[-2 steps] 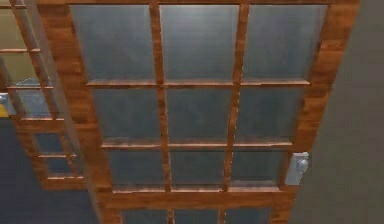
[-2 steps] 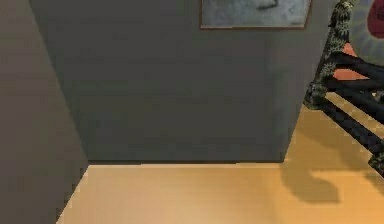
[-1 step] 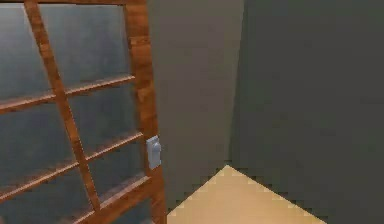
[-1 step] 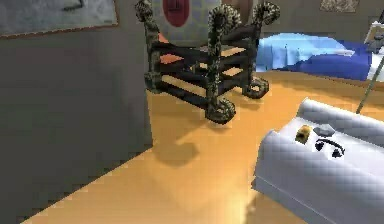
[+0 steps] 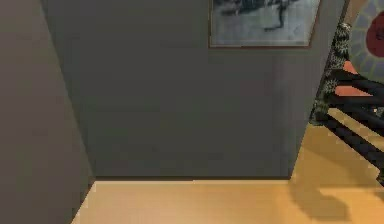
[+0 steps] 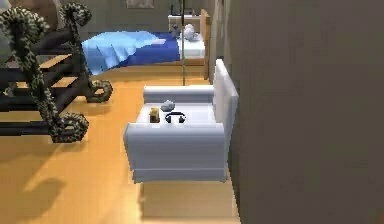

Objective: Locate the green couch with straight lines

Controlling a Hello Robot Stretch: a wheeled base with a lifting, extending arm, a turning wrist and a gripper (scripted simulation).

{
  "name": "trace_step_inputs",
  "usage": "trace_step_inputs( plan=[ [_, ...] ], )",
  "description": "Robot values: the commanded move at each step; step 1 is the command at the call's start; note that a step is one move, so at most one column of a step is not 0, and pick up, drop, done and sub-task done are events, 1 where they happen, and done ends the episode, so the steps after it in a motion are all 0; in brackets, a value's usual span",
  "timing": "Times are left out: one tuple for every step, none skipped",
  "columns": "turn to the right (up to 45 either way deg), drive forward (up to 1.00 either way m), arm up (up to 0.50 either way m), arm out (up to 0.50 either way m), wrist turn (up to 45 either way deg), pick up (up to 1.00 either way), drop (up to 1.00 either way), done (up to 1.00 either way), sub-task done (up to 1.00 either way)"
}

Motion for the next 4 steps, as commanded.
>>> trace_step_inputs(
  plan=[
    [42.0,0.00,0.00,0.00,0.0,0.00,0.00,0.00,0.00],
    [0.0,0.20,0.00,0.00,0.0,0.00,0.00,0.00,0.00],
    [-45.0,0.00,0.00,0.00,0.0,0.00,0.00,0.00,0.00],
    [-45.0,0.00,0.00,0.00,0.0,0.00,0.00,0.00,0.00]
  ],
)
